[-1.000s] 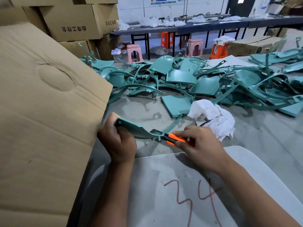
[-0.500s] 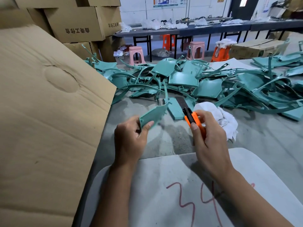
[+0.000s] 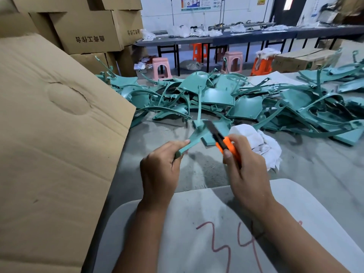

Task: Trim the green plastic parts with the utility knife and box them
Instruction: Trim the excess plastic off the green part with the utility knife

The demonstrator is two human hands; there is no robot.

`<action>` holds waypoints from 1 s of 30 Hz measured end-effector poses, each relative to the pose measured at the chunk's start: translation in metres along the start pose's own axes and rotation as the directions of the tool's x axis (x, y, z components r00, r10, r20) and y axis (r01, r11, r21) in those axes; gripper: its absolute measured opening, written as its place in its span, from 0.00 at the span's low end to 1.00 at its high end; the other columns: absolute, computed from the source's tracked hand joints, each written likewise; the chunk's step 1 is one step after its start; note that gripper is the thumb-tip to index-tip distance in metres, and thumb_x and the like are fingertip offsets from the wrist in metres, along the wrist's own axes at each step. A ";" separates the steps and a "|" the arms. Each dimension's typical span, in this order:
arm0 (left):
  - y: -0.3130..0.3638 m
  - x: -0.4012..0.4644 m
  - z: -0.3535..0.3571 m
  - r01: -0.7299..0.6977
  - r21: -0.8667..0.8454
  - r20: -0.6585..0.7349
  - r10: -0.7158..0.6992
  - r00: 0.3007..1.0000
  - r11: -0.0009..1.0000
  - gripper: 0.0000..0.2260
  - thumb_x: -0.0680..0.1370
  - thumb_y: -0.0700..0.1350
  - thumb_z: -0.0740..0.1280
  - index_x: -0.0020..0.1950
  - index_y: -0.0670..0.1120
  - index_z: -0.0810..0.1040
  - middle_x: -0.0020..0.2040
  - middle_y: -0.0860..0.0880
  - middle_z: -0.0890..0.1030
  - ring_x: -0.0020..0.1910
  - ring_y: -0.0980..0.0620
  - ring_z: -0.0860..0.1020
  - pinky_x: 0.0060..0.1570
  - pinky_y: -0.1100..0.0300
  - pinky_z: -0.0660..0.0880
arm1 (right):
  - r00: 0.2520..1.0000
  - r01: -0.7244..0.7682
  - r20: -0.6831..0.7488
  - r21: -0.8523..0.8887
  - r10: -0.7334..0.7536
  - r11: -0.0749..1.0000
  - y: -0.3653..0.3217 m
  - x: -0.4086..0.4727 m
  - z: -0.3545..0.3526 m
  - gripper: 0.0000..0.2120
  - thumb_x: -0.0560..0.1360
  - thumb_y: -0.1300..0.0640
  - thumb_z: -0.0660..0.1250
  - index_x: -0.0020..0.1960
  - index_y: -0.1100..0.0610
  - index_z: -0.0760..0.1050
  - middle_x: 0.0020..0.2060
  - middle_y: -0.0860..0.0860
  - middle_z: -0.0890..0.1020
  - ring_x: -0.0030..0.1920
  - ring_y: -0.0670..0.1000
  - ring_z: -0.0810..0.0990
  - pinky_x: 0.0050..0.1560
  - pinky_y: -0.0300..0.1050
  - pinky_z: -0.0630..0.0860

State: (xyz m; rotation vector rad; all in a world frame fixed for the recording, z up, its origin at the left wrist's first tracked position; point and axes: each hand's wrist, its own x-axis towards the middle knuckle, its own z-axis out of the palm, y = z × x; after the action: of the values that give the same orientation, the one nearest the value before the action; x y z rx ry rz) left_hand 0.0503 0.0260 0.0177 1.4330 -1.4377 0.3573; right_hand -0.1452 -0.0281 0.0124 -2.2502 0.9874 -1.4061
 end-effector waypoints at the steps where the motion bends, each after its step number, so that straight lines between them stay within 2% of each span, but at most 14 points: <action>1: 0.003 0.000 0.002 0.002 -0.010 0.001 -0.002 1.000 1.000 0.10 0.77 0.39 0.75 0.57 0.48 0.86 0.50 0.54 0.87 0.45 0.57 0.83 0.43 0.70 0.76 | 0.999 0.049 0.019 0.020 -0.050 0.999 -0.003 -0.001 0.001 0.08 0.87 0.50 0.56 0.62 0.51 0.70 0.36 0.46 0.76 0.33 0.47 0.75 0.33 0.51 0.73; 3: 0.007 -0.001 0.004 0.005 0.002 -0.005 -0.005 1.000 1.000 0.08 0.77 0.41 0.75 0.56 0.48 0.86 0.46 0.53 0.87 0.42 0.56 0.80 0.43 0.80 0.66 | 0.998 0.064 0.015 -0.006 -0.063 0.998 -0.001 0.000 0.004 0.08 0.87 0.50 0.56 0.62 0.51 0.70 0.35 0.45 0.75 0.32 0.46 0.74 0.32 0.49 0.71; 5: 0.008 -0.003 0.004 0.014 0.031 -0.012 -0.013 1.000 0.999 0.07 0.77 0.43 0.74 0.54 0.48 0.86 0.40 0.52 0.85 0.38 0.53 0.76 0.38 0.80 0.62 | 0.999 -0.039 -0.039 -0.074 0.036 0.996 0.007 0.004 0.005 0.06 0.87 0.55 0.58 0.62 0.51 0.70 0.34 0.44 0.74 0.31 0.44 0.73 0.31 0.45 0.66; 7: 0.008 -0.003 0.003 0.046 0.065 -0.014 -0.045 0.999 0.997 0.05 0.78 0.45 0.73 0.53 0.48 0.85 0.37 0.51 0.83 0.36 0.51 0.74 0.35 0.77 0.60 | 0.985 -0.153 -0.097 -0.087 0.144 0.984 0.011 0.005 0.003 0.07 0.85 0.58 0.60 0.62 0.51 0.70 0.34 0.45 0.75 0.32 0.44 0.73 0.32 0.45 0.63; 8: 0.008 -0.002 0.003 0.063 0.082 -0.020 -0.061 0.998 0.995 0.04 0.78 0.45 0.72 0.51 0.49 0.85 0.37 0.50 0.82 0.37 0.50 0.73 0.33 0.74 0.59 | 0.983 -0.146 -0.121 -0.068 0.137 0.987 0.009 0.004 0.002 0.07 0.85 0.58 0.60 0.62 0.52 0.71 0.34 0.46 0.76 0.33 0.46 0.74 0.32 0.44 0.64; 11: 0.012 -0.001 0.006 0.072 0.135 -0.027 -0.069 0.997 0.988 0.03 0.77 0.43 0.75 0.46 0.49 0.82 0.36 0.49 0.80 0.37 0.49 0.71 0.33 0.68 0.55 | 0.994 0.071 -0.082 0.007 -0.071 0.997 -0.010 -0.003 0.002 0.07 0.86 0.53 0.58 0.62 0.50 0.70 0.36 0.40 0.73 0.33 0.42 0.73 0.33 0.33 0.65; 14: 0.017 -0.003 0.011 0.056 0.143 -0.032 -0.052 0.998 0.988 0.09 0.75 0.41 0.77 0.40 0.47 0.78 0.34 0.49 0.79 0.37 0.47 0.69 0.34 0.64 0.53 | 0.985 0.169 0.042 -0.056 -0.167 0.984 -0.017 -0.004 0.010 0.09 0.86 0.50 0.58 0.65 0.48 0.70 0.39 0.37 0.69 0.35 0.44 0.72 0.36 0.41 0.67; 17: 0.020 -0.002 0.011 0.079 0.080 -0.025 -0.077 0.997 0.994 0.14 0.77 0.45 0.74 0.37 0.51 0.71 0.29 0.53 0.68 0.32 0.48 0.61 0.30 0.63 0.51 | 0.997 0.040 -0.063 -0.071 -0.045 0.997 -0.004 0.002 0.008 0.06 0.86 0.55 0.58 0.62 0.50 0.70 0.35 0.42 0.72 0.31 0.45 0.70 0.32 0.46 0.66; 19: 0.022 -0.001 0.011 0.104 0.089 -0.027 -0.102 0.994 0.991 0.13 0.77 0.47 0.72 0.36 0.50 0.71 0.28 0.52 0.69 0.28 0.48 0.63 0.29 0.61 0.50 | 0.989 -0.039 -0.145 -0.047 0.032 0.998 0.001 0.003 0.003 0.06 0.86 0.57 0.59 0.62 0.52 0.70 0.36 0.45 0.75 0.32 0.46 0.70 0.34 0.43 0.65; 21: 0.026 -0.001 0.015 0.107 0.100 -0.022 -0.105 0.994 0.989 0.13 0.76 0.47 0.73 0.35 0.47 0.73 0.28 0.49 0.74 0.26 0.47 0.66 0.31 0.60 0.51 | 0.986 0.034 -0.164 -0.039 -0.040 0.999 -0.004 0.001 0.001 0.08 0.86 0.55 0.58 0.63 0.53 0.71 0.38 0.41 0.73 0.33 0.44 0.71 0.35 0.35 0.64; 22: 0.029 -0.001 0.016 0.105 0.100 -0.020 -0.104 0.994 0.989 0.14 0.76 0.48 0.72 0.35 0.48 0.72 0.28 0.49 0.74 0.27 0.47 0.65 0.32 0.60 0.50 | 0.988 0.088 -0.125 -0.027 -0.090 0.996 -0.010 -0.001 0.003 0.08 0.86 0.54 0.58 0.63 0.52 0.71 0.38 0.40 0.71 0.34 0.43 0.71 0.35 0.34 0.64; 25: 0.034 -0.002 0.018 0.087 0.092 -0.032 -0.085 0.996 0.992 0.17 0.78 0.48 0.71 0.34 0.50 0.67 0.28 0.48 0.73 0.31 0.45 0.63 0.33 0.59 0.49 | 0.987 0.153 -0.031 -0.065 -0.155 0.986 -0.017 -0.002 0.011 0.09 0.86 0.49 0.55 0.62 0.50 0.69 0.38 0.39 0.67 0.35 0.45 0.71 0.35 0.39 0.62; 28: 0.030 -0.004 0.017 0.078 0.077 -0.033 -0.076 0.997 0.994 0.14 0.76 0.43 0.75 0.34 0.45 0.75 0.27 0.50 0.73 0.31 0.47 0.63 0.29 0.60 0.52 | 0.995 -0.010 -0.097 -0.055 0.004 0.998 -0.005 0.002 0.010 0.05 0.86 0.53 0.57 0.60 0.50 0.69 0.34 0.42 0.72 0.32 0.43 0.72 0.33 0.43 0.64; 30: 0.030 -0.004 0.018 0.074 0.075 -0.041 -0.071 0.997 0.994 0.13 0.75 0.43 0.77 0.35 0.44 0.76 0.28 0.54 0.69 0.31 0.50 0.61 0.25 0.67 0.55 | 0.993 -0.054 -0.110 -0.029 0.050 0.998 0.001 0.002 0.006 0.05 0.86 0.56 0.58 0.61 0.52 0.70 0.35 0.46 0.76 0.33 0.46 0.74 0.33 0.46 0.69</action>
State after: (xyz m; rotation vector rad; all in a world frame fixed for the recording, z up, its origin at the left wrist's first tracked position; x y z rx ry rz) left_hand 0.0160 0.0212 0.0200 1.5277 -1.3501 0.3952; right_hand -0.1394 -0.0308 0.0101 -2.1734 1.1023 -1.5153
